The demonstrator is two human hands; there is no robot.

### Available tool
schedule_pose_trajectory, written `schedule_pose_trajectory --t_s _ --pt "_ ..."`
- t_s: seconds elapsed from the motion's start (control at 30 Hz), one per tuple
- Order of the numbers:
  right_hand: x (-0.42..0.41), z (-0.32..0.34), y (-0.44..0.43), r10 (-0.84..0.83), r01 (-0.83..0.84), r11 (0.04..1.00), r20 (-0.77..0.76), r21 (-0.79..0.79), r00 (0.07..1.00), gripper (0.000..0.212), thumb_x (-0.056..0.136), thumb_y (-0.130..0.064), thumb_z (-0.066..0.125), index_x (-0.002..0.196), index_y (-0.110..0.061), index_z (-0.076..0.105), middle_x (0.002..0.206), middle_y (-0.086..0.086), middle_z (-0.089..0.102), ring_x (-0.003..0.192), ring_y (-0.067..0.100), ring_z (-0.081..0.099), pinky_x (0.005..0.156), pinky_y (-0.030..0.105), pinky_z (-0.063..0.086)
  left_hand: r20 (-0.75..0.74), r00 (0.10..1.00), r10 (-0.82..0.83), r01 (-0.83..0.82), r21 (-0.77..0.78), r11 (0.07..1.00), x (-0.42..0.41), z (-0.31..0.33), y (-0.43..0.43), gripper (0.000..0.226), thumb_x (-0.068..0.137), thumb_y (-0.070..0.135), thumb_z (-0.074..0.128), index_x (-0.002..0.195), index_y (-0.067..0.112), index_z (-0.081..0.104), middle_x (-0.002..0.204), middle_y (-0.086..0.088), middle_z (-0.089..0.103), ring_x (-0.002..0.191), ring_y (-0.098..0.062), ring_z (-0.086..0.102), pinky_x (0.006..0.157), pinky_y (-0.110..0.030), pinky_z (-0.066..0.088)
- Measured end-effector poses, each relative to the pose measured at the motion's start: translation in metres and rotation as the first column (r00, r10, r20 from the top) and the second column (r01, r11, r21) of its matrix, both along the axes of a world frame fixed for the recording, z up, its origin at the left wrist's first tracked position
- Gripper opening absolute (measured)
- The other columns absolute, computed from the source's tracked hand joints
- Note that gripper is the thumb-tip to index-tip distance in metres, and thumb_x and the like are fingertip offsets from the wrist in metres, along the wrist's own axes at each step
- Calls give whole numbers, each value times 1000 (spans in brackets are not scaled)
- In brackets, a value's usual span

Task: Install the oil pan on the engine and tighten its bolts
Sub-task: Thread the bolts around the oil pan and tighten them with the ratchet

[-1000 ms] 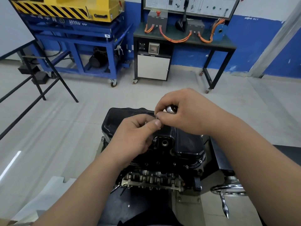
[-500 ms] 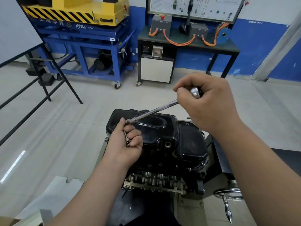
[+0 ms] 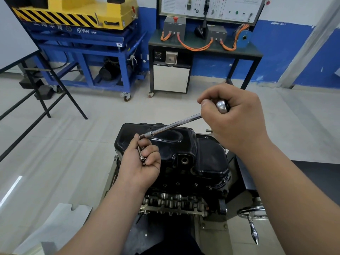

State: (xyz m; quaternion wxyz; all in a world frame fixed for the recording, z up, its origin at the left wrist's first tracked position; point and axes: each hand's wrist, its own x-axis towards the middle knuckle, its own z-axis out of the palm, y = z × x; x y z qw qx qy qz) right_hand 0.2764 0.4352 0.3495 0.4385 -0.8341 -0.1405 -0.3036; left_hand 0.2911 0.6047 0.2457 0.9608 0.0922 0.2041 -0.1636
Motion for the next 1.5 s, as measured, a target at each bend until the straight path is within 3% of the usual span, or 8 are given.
schedule_pose_trajectory --t_s 0.17,0.37,0.5,0.63,0.8,0.9,1.07,1.5 --pt "-7 -1 2 27 -20 994 61 -108 998 12 77 -9 60 75 -16 69 61 -15 57 56 7 53 52 20 43 -50 999 11 -7 80 997 -1 0 -4 32 95 32 46 67 16 47 47 9 38 34 -3 32 29 -15 20" --pt "-15 -4 13 321 -151 827 235 -542 918 13 80 -10 59 75 -8 71 61 2 59 54 21 53 53 33 45 -227 974 10 22 136 990 -14 -12 -8 38 96 30 45 61 17 42 45 11 34 30 -4 29 26 -15 18" --pt "-11 -4 13 393 -295 681 -5 -670 920 14 82 -20 56 80 -16 68 67 -3 61 57 20 56 53 34 47 -339 933 -118 167 121 978 -32 -39 -17 34 96 28 44 64 15 45 41 10 34 27 -4 29 23 -15 16" --pt "-5 -19 9 140 -318 542 -289 -778 947 22 86 -46 38 88 -30 53 86 -9 61 73 15 53 62 32 43 -436 813 -385 506 202 839 -41 -84 -40 31 95 26 47 66 14 47 39 9 35 26 -4 27 26 -9 13" --pt "-18 -59 -10 8 -445 555 -531 -703 848 14 84 -37 50 97 -31 50 95 -9 58 82 14 53 61 26 33 -492 722 -487 671 325 666 -34 -132 -64 33 96 29 46 66 16 47 40 9 37 27 -3 27 28 -9 14" --pt "-26 -72 -19 -31 -497 576 -624 -649 780 12 84 -32 51 95 -33 49 94 -13 53 77 9 47 52 12 27 -504 746 -436 636 344 691 -26 -150 -70 30 96 28 48 68 15 49 40 8 37 27 -3 28 28 -9 15" --pt "-27 -77 -24 -24 -507 598 -646 -620 763 16 84 -29 51 100 -31 52 98 -13 52 87 8 50 69 21 33 -487 775 -403 579 294 760 -24 -159 -74 25 97 26 46 74 16 48 40 7 37 26 -3 27 27 -10 14" --pt "-25 -71 -33 -37 -473 637 -637 -609 770 13 82 -26 53 93 -32 51 85 -16 44 76 2 37 64 15 27 -477 792 -380 494 134 859 -18 -149 -77 29 96 27 44 70 16 46 40 8 37 26 -4 29 26 -11 14"
